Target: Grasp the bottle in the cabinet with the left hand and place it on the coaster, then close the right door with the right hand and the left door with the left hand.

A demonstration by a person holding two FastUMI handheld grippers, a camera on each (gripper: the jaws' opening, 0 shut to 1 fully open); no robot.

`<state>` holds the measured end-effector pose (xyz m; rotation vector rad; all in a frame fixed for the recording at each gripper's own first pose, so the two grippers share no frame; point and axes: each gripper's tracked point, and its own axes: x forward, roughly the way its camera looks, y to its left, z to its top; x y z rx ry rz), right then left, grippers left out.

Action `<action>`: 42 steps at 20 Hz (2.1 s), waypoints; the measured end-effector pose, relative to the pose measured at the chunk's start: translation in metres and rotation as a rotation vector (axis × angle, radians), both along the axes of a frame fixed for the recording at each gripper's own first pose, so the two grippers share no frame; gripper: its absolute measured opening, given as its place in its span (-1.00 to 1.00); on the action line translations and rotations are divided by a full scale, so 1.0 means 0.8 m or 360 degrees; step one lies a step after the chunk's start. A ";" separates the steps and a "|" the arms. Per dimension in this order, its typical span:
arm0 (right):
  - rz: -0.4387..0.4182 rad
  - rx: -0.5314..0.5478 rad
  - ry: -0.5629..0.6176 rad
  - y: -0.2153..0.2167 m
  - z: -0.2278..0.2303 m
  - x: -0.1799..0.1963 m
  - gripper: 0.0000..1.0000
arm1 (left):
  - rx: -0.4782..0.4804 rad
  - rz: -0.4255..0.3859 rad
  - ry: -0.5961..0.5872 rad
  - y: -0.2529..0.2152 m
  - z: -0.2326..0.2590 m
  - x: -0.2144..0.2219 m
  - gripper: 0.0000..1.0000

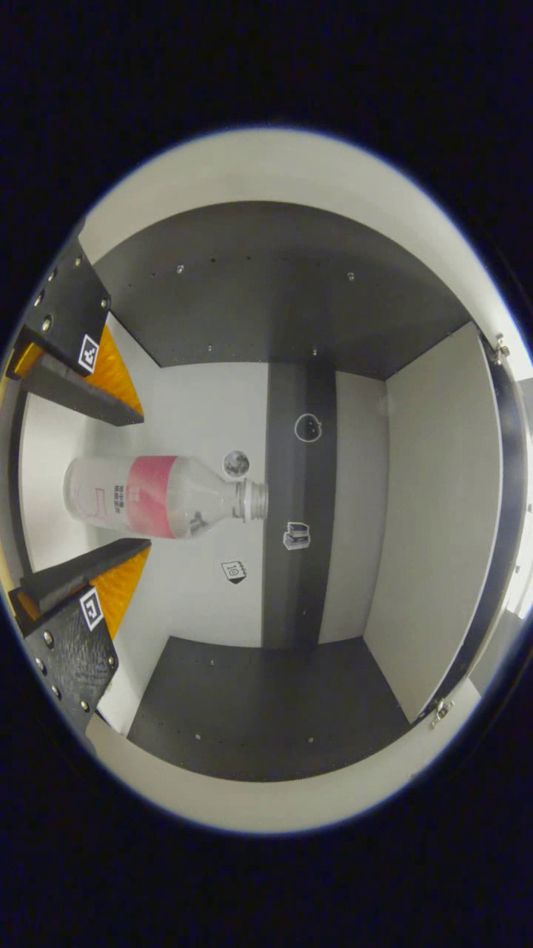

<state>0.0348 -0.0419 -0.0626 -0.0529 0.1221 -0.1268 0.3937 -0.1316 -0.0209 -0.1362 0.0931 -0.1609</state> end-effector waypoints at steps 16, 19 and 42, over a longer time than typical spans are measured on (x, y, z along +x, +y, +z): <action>0.0095 0.0028 -0.0014 -0.011 0.000 -0.018 0.99 | 0.0046 -0.0082 -0.0134 -0.017 0.049 -0.049 0.32; 0.0142 0.0063 -0.0029 -0.012 0.005 -0.024 0.99 | 0.0045 -0.0091 -0.0180 -0.021 0.054 -0.091 0.33; 0.0340 0.0061 -0.0010 -0.017 0.000 -0.067 0.99 | -0.0082 -0.0147 -0.0054 -0.010 -0.102 -0.326 0.33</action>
